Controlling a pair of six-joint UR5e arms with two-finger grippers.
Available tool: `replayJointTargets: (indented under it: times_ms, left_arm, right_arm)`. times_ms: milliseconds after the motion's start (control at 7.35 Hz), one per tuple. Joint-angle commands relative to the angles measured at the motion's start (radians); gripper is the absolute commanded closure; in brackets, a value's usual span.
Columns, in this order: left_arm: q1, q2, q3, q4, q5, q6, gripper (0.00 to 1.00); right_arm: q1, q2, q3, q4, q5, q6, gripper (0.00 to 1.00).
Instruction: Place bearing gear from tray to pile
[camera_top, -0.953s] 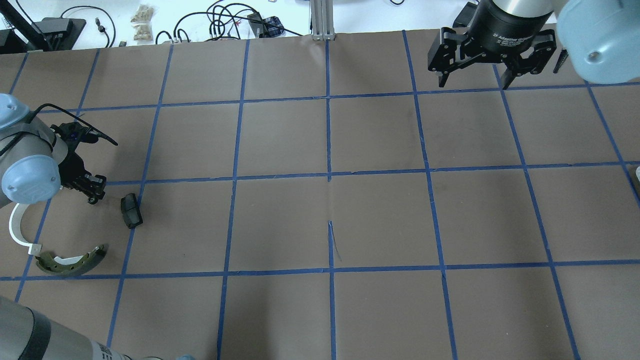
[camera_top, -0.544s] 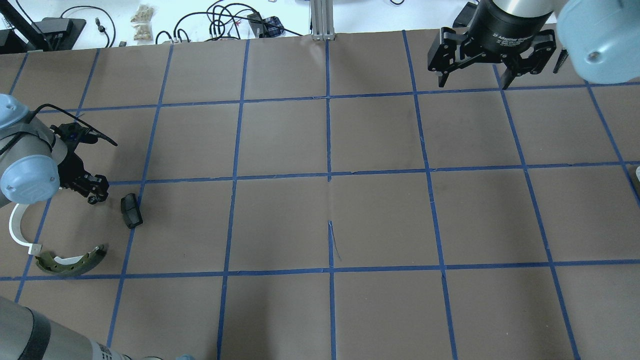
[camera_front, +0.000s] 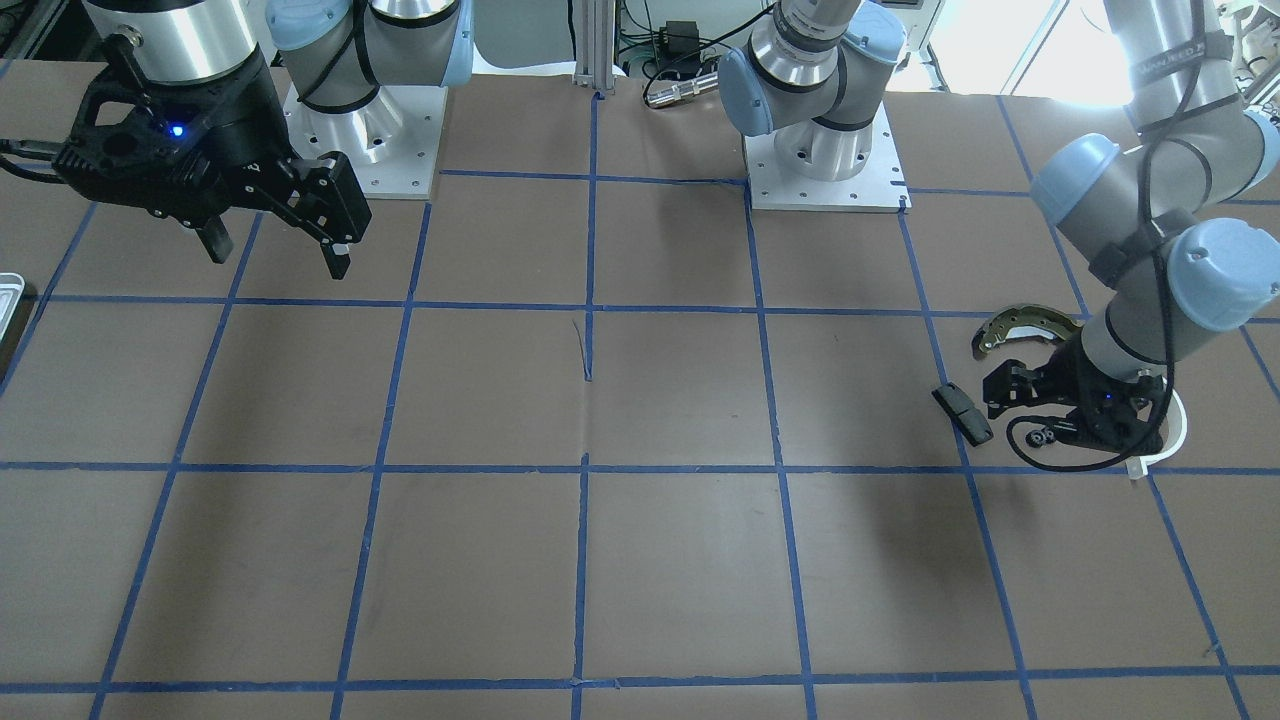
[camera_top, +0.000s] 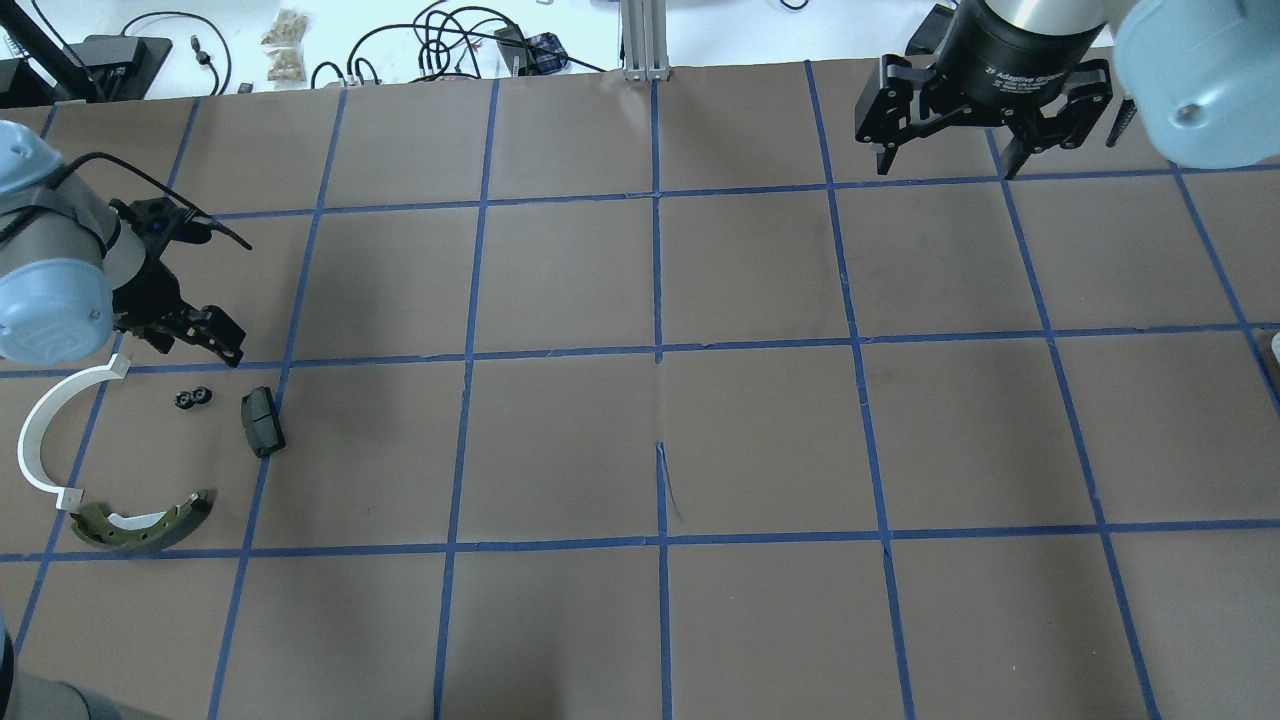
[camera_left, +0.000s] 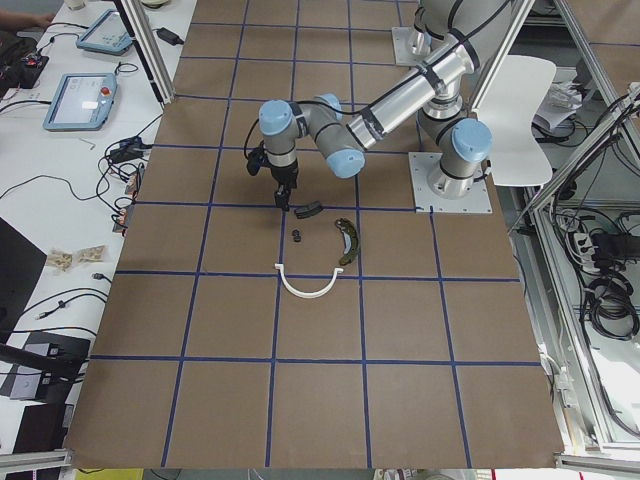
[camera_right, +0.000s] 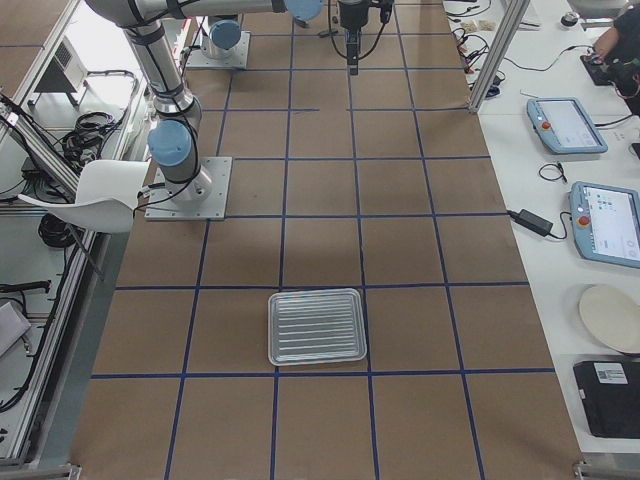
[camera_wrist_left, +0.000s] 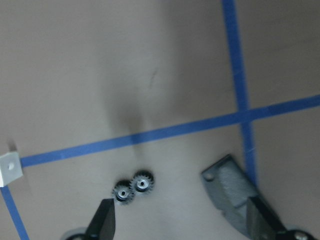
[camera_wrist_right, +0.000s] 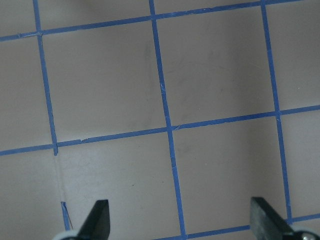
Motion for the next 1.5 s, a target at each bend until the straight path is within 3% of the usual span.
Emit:
replayJointTargets:
  times_ms: [0,272,680,1361]
  left_arm:
    - [-0.260,0.081,0.102,-0.164,0.002,-0.343,0.00]
    - [-0.398,0.149,0.202,-0.294,-0.011,-0.499,0.00]
    - [-0.410,0.228,0.364,-0.587,-0.085,-0.556,0.00]
    - [-0.369,0.239,0.363,-0.624,-0.094,-0.539,0.00]
  right_arm:
    - [0.000,0.000,0.000,0.000,0.000,0.000,0.00]
    - [0.000,0.000,0.000,0.000,0.000,0.000,0.00]
    - [0.000,-0.002,0.000,0.000,0.000,0.000,0.00]
    - [0.000,0.000,0.000,0.000,0.000,0.000,0.00]
